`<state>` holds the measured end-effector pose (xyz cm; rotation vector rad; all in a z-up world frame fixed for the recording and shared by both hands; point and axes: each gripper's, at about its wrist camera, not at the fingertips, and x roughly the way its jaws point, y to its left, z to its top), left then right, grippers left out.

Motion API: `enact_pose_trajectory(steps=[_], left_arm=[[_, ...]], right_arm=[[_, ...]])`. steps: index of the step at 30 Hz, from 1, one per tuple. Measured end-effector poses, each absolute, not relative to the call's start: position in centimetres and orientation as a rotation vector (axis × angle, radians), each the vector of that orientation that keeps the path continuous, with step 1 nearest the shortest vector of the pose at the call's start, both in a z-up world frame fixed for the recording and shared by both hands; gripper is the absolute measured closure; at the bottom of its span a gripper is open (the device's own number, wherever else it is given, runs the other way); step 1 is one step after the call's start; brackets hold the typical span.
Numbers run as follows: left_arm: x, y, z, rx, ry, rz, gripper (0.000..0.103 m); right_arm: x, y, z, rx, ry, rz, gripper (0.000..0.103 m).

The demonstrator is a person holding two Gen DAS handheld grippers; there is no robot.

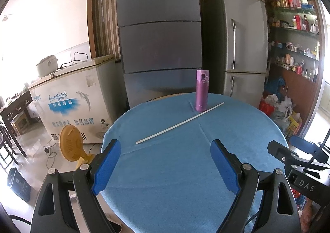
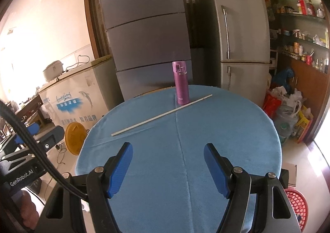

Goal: Collect trash

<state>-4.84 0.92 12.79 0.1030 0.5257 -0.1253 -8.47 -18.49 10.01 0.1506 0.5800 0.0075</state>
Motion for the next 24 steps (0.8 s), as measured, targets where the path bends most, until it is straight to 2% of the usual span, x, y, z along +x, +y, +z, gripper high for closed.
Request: enact_pose_trajectory(steps=[24], left_arm=[[-2.6,0.2,12.0,0.121,0.549,-0.161,0.014]], right_arm=[[-5.5,-18.5,8.8,0.162,0.622,-0.003,0.028]])
